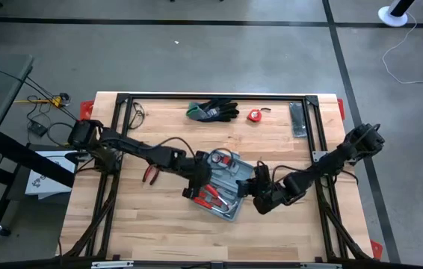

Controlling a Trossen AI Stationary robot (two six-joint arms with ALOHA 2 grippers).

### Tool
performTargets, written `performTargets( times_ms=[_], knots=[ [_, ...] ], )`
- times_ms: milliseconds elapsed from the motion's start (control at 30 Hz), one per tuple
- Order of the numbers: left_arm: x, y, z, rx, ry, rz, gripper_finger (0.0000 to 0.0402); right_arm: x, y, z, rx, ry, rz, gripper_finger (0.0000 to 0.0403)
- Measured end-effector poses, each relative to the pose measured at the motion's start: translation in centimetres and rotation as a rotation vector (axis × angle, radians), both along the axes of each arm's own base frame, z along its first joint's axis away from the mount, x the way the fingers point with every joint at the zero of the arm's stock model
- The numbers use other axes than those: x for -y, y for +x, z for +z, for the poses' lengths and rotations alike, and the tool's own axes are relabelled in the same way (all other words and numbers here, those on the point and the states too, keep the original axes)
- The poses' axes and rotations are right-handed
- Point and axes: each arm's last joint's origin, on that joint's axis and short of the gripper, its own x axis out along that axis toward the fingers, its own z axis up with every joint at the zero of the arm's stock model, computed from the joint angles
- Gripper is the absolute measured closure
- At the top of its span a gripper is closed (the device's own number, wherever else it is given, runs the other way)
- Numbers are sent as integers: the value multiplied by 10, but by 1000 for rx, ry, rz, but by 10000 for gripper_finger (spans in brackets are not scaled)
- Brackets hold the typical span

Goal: Prefit tool cases
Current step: Put the hammer into the tool case

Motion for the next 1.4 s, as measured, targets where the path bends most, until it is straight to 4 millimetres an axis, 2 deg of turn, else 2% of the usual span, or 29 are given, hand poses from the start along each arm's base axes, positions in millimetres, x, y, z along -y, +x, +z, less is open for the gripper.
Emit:
performTargets(
  times_ms=[200,400,633,800,1000,1400],
  knots=[
    [-19,-2,0,-44,-65,0,279,-9,11,10,-32,21,123,403],
    [-26,-2,-1,-58,-110,-10,286,-30,38,-9,-122,87,292,403],
    [-26,-1,0,-52,-139,-52,287,-56,62,-26,-148,147,376,403],
    [-21,2,-8,-67,-186,-93,287,-64,59,-27,-158,169,372,403],
    [-13,4,-29,-149,-188,-103,287,-61,47,-36,-282,214,266,403],
    [-2,1,-30,-180,-235,-147,287,-48,39,-41,-320,162,69,403]
  ],
)
